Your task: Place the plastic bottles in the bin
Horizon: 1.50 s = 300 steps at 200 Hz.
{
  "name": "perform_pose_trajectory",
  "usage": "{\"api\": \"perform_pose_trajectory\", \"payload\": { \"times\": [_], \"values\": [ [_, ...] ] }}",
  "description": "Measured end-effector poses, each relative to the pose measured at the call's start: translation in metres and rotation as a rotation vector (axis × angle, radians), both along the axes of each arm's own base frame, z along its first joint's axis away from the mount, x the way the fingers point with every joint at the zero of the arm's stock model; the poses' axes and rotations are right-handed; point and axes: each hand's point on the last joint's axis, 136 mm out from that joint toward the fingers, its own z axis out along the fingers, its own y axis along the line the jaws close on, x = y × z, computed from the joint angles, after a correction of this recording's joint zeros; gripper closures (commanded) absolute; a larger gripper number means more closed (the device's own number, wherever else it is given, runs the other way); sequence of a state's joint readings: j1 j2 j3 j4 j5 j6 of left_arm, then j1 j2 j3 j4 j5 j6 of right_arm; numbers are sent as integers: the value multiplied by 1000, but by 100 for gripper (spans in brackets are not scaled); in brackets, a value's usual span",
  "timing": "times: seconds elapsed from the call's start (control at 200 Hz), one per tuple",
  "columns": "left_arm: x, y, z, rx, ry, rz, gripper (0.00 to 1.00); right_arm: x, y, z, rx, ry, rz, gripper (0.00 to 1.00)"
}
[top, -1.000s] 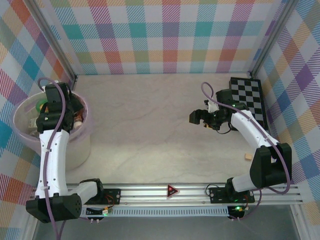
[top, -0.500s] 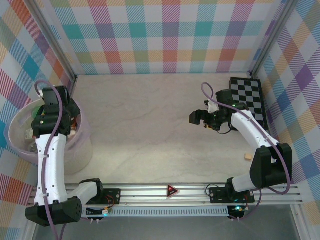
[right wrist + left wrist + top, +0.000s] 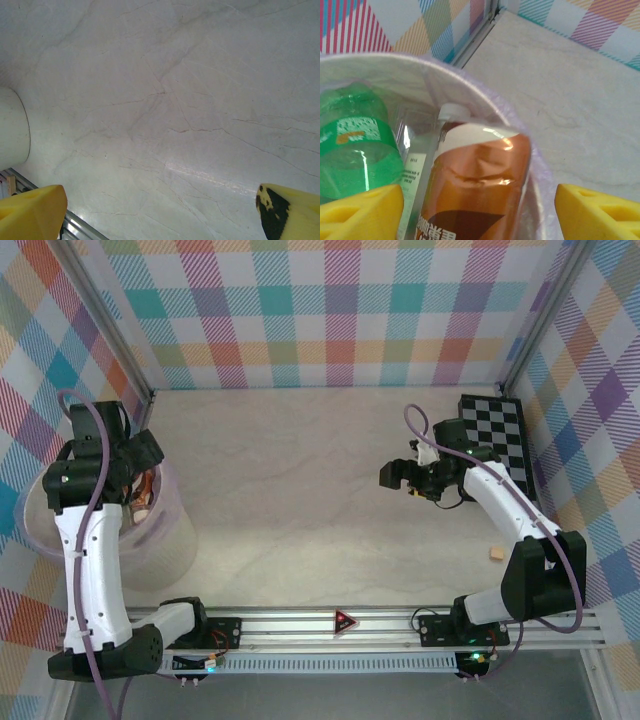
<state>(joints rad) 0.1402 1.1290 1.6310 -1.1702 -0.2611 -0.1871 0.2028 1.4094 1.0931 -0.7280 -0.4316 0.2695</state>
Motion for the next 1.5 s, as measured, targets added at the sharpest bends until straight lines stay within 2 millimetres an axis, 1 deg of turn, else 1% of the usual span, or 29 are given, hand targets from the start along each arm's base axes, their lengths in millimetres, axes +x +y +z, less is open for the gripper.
{"api": "perform_pose_trajectory", "payload": {
  "times": [0.1, 0.19, 0.29, 0.39, 0.505, 0.635, 0.705, 0.775, 0.82, 0.91, 0.99, 1.07, 1.115, 1.16, 1.255, 1.34, 1.425, 1.5],
  "values": [
    [2, -2, 6, -3, -7, -16, 21, -1, 0, 4, 2, -8, -2, 3],
    [1, -4, 2, 1, 15, -31, 27, -2, 0, 7, 4, -16, -2, 3],
    [1, -14, -2, 4, 41, -73, 36, -2, 0, 8, 5, -19, -2, 3],
    [2, -32, -5, 20, 60, -137, 39, -3, -1, 8, 5, -15, -5, 3],
    [-1, -60, -1, 74, 80, -236, 39, -4, 0, 8, 4, -11, -3, 3],
    [4, -98, 19, 135, 32, -363, 37, -4, 0, 8, 4, -11, -1, 3],
    [13, -122, 26, 171, 17, -426, 36, -4, 1, 9, 1, -13, 1, 3],
    [25, -147, 27, 199, 14, -483, 36, -3, -1, 9, -12, -18, -4, 2],
    [38, -164, 23, 213, 13, -508, 35, -1, -3, 10, -26, -29, -9, 2],
    [64, -199, 6, 230, 29, -563, 30, 5, -9, 16, -61, -69, -22, 0],
    [86, -229, -13, 231, 25, -602, 28, 13, -14, 23, -95, -129, -32, 0],
    [104, -254, -44, 224, 33, -633, 28, 22, -20, 29, -126, -188, -44, 1],
    [111, -262, -61, 221, 37, -640, 26, 27, -23, 30, -142, -214, -52, 1],
    [119, -270, -80, 220, 40, -643, 23, 31, -25, 32, -153, -236, -55, 1],
    [133, -280, -117, 225, 35, -634, 17, 41, -30, 35, -181, -289, -60, 1],
    [142, -280, -149, 249, 40, -617, 10, 49, -36, 33, -218, -333, -65, 0],
    [155, -276, -174, 250, 34, -589, 0, 55, -45, 21, -271, -365, -79, 1],
    [168, -264, -194, 254, 32, -558, 0, 58, -56, 5, -324, -378, -100, 1]
  ]
}}
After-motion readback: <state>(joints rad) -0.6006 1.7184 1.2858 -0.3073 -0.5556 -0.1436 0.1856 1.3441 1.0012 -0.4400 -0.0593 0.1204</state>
